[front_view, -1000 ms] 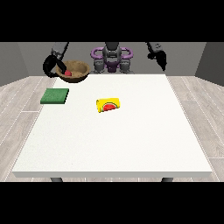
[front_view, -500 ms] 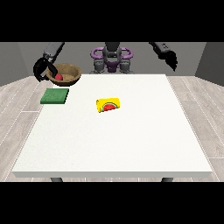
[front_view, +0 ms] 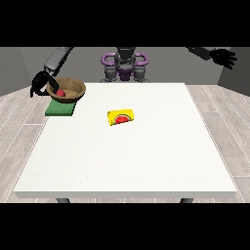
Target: Pick the cup and pour the ball into the bowl, then pick the bowl and place it on the pad
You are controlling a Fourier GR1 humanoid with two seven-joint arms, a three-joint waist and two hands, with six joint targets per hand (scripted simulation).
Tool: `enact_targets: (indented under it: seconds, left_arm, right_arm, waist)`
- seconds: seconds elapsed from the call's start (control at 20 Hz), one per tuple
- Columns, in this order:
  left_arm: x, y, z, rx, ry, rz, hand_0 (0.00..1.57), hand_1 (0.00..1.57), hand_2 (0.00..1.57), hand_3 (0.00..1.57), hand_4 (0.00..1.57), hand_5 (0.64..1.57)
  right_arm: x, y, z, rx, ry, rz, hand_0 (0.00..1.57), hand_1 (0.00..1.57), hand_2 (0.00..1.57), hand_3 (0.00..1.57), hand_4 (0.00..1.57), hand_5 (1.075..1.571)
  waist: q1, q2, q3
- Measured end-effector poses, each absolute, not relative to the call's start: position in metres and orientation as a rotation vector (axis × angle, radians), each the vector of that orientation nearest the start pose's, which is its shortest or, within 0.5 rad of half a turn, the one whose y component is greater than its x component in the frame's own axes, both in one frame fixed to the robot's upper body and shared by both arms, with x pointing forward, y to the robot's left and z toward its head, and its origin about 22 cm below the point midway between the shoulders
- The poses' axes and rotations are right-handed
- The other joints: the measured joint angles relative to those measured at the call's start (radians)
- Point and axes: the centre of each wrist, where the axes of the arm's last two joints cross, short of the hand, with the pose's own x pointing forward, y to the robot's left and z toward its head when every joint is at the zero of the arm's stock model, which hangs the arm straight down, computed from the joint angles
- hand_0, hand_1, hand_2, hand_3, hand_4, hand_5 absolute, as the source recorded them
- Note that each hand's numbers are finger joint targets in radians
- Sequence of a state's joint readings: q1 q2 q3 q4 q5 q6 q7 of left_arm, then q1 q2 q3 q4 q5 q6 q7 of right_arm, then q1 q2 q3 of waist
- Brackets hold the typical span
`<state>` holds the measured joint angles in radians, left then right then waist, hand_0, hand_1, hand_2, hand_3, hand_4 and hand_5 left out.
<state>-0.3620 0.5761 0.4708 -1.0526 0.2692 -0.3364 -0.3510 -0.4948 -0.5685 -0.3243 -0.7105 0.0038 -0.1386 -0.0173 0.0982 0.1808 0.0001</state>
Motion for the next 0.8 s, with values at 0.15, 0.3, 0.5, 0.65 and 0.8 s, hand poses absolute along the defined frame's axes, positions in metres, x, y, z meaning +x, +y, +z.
enact_targets:
  seconds: [0.15,0.3,0.5,0.65,0.8]
  left_arm:
    - [0.292,0.484,0.099,0.236,-1.987,0.037,0.00,0.00,0.00,0.00,1.19,1.557]
    - [0.288,0.492,0.104,0.245,-2.008,0.034,0.00,0.00,0.00,0.00,1.19,1.557]
    - [0.287,0.494,0.112,0.238,-2.030,0.029,0.00,0.00,0.00,0.00,1.17,1.548]
    - [0.289,0.494,0.118,0.236,-2.038,0.022,0.00,0.00,0.00,0.00,1.18,1.551]
    - [0.289,0.499,0.121,0.239,-2.035,0.022,0.00,0.00,0.00,0.00,1.16,1.547]
  right_arm:
    - [0.337,-0.437,0.048,-0.675,-1.326,-0.151,1.57,1.57,1.57,0.00,0.69,1.567]
    - [0.335,-0.446,0.050,-0.704,-1.324,-0.215,1.55,1.55,1.57,1.04,0.00,1.560]
    - [0.330,-0.465,0.056,-0.757,-1.293,-0.256,0.61,0.61,0.68,1.06,0.00,1.520]
    - [0.333,-0.469,0.061,-0.732,-1.283,-0.264,0.00,0.00,0.42,0.65,0.00,1.460]
    - [0.339,-0.467,0.070,-0.704,-1.288,-0.260,0.00,0.00,0.14,0.09,0.00,1.370]
  waist:
    - [-0.010,0.030,-0.0005]
    - [-0.004,0.052,0.0000]
    - [0.011,0.075,0.0002]
    - [0.017,0.086,0.0005]
    - [0.010,0.083,0.0003]
